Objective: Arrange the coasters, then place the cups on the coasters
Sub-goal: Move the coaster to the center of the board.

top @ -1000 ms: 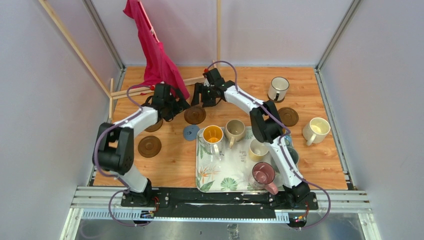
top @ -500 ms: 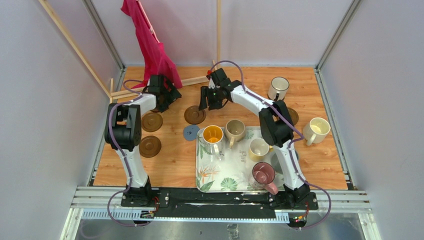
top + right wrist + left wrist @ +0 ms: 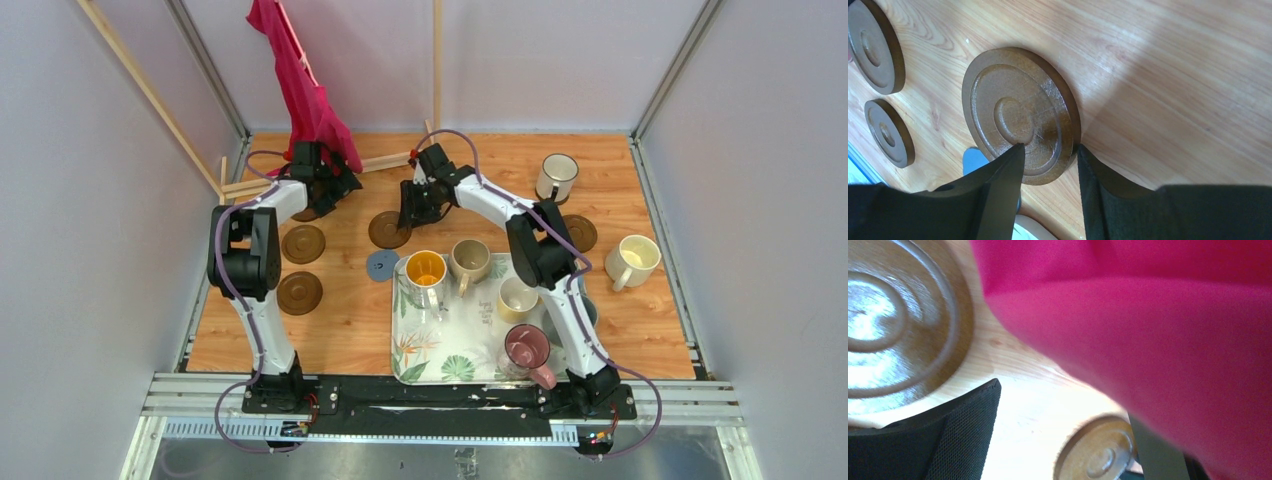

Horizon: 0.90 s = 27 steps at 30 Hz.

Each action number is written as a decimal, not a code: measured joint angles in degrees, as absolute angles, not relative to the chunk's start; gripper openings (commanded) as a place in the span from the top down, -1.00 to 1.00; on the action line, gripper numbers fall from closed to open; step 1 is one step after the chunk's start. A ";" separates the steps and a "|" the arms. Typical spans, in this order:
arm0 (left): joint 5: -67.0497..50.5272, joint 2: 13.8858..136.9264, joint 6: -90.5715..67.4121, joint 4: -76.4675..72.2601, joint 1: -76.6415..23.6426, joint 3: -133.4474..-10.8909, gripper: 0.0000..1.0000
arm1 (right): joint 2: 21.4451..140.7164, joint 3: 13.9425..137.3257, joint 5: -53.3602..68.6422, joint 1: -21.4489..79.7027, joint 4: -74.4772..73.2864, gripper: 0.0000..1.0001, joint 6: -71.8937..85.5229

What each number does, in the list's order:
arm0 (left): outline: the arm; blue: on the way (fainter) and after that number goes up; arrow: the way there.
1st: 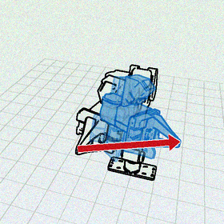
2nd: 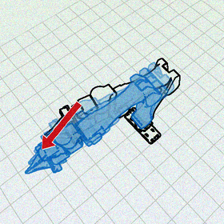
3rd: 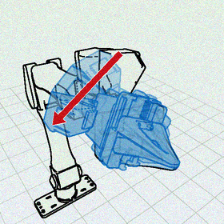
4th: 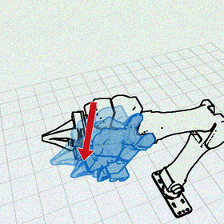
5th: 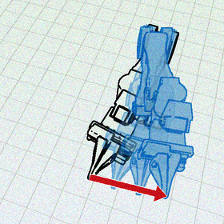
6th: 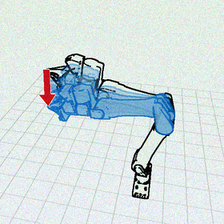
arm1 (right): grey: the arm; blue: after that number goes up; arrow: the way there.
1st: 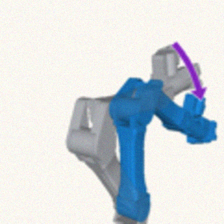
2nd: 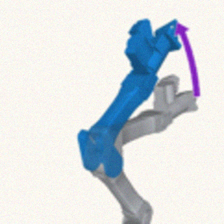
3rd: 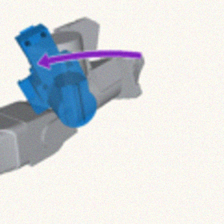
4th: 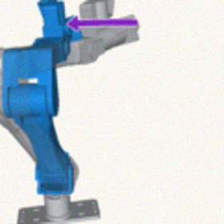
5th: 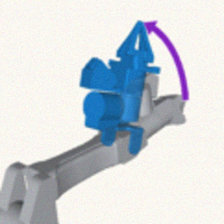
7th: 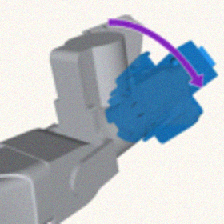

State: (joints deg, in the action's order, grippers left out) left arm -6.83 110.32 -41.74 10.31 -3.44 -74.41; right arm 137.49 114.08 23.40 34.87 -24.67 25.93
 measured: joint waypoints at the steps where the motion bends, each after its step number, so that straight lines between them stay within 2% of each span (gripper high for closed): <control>1: -7.33 108.86 -41.76 10.46 -3.97 -73.45 -1.00 | 138.15 115.04 23.62 34.92 -24.73 0.20 26.04; 4: -7.99 102.98 -41.80 10.59 -5.52 -69.25 -1.00 | 141.27 119.46 24.88 35.27 -24.67 0.29 26.85; 8: -9.30 93.30 -41.85 10.39 -7.73 -61.63 -1.00 | 147.74 129.08 27.46 35.68 -24.27 0.29 29.34; 13: -10.46 90.76 -42.22 9.06 -11.68 -56.05 -1.00 | 152.83 137.05 29.54 35.88 -23.51 0.11 32.23; 15: -10.79 92.42 -42.87 7.84 -13.26 -54.83 -1.00 | 151.79 135.46 29.02 35.90 -22.92 0.07 32.29; 20: -11.07 97.56 -44.62 4.56 -14.00 -54.17 -1.00 | 142.65 122.28 24.05 35.86 -24.01 0.07 31.33; 27: -10.66 105.56 -46.17 0.14 -13.74 -61.25 -1.00 | 132.03 109.67 19.09 34.85 -25.04 0.07 28.51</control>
